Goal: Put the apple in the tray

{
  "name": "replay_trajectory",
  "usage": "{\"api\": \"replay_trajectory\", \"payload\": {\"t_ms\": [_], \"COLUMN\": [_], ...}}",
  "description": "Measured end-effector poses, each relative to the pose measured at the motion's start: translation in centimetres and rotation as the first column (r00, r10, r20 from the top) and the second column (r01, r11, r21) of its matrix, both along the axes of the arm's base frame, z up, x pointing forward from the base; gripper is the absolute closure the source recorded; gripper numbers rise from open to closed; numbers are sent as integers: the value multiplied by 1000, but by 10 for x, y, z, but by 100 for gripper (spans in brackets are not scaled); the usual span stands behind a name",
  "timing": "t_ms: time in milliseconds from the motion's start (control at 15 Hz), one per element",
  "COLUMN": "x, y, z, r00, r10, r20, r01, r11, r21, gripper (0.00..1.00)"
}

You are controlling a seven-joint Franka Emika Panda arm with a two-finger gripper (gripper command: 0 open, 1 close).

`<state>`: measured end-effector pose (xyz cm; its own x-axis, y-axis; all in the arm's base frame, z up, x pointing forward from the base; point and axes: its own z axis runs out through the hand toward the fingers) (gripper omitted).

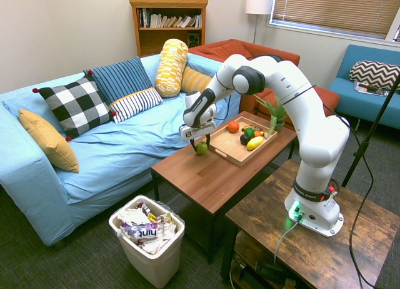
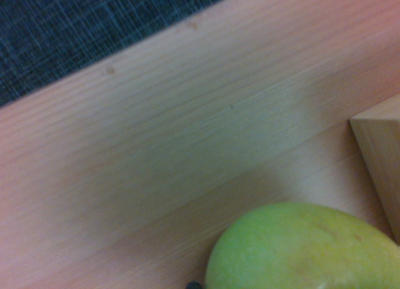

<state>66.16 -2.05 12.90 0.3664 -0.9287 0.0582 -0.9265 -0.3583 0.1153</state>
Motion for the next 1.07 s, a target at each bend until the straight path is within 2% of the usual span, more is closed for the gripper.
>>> {"api": "replay_trajectory", "payload": {"t_ms": [333, 600, 867, 1067], "x": [6, -12, -43, -66], "y": [-28, -85, -139, -165], "z": [71, 109, 107, 90], "r00": [998, 992, 982, 976], "r10": [-20, -96, -169, -204], "r20": [61, 86, 79, 70], "r01": [21, 98, 172, 207], "r11": [1000, 995, 984, 977], "r21": [-6, -27, -39, -41], "gripper": [100, 100, 100, 100]}}
